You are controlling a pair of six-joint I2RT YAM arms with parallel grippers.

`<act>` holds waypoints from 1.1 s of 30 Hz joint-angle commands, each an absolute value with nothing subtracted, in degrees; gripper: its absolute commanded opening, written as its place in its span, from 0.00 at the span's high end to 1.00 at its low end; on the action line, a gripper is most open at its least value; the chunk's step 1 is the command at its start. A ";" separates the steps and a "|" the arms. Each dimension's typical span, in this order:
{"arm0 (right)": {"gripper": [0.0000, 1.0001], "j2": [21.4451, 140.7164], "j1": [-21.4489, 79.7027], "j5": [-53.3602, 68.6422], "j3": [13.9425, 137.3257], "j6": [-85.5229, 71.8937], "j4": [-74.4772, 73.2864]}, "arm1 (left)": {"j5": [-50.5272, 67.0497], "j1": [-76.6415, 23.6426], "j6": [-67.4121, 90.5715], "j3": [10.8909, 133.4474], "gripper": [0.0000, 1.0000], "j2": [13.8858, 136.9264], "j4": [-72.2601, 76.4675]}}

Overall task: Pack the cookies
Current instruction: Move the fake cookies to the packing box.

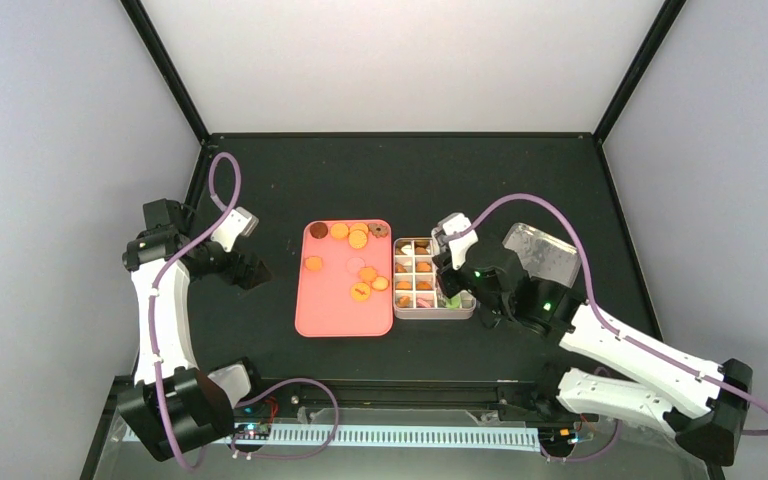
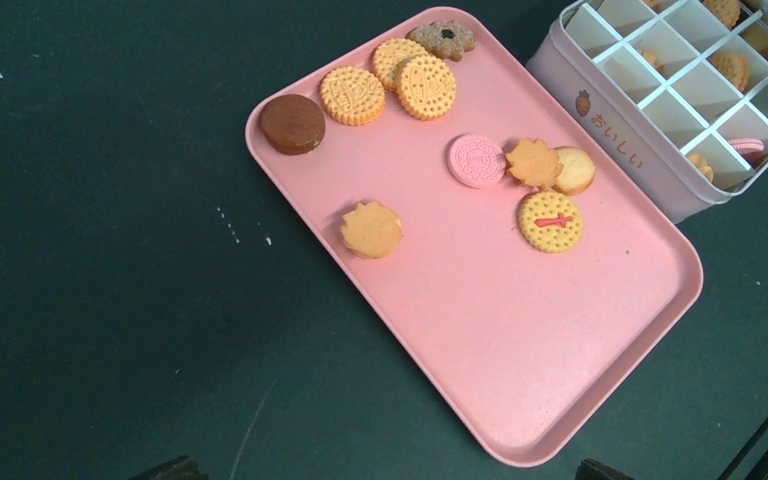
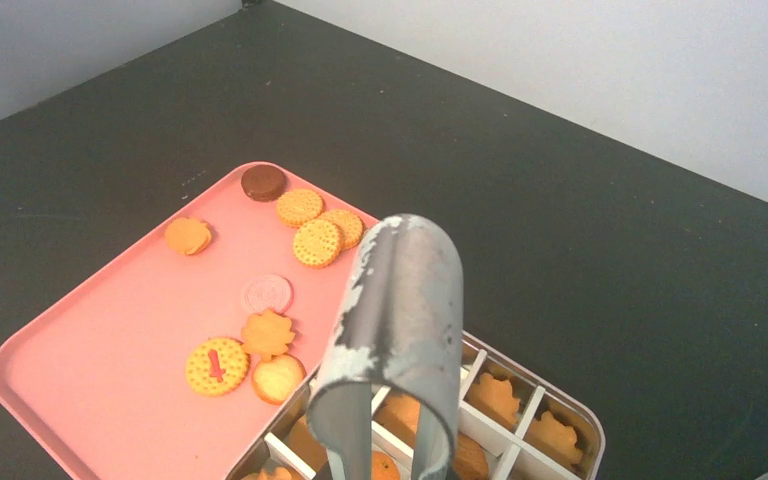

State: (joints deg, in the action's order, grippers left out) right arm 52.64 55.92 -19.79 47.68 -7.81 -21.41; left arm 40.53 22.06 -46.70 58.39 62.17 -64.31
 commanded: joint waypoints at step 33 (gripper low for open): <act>0.60 52.69 55.27 -17.65 48.75 -6.32 -20.81 | 40.76 21.80 -48.87 59.04 0.01 61.18 -65.73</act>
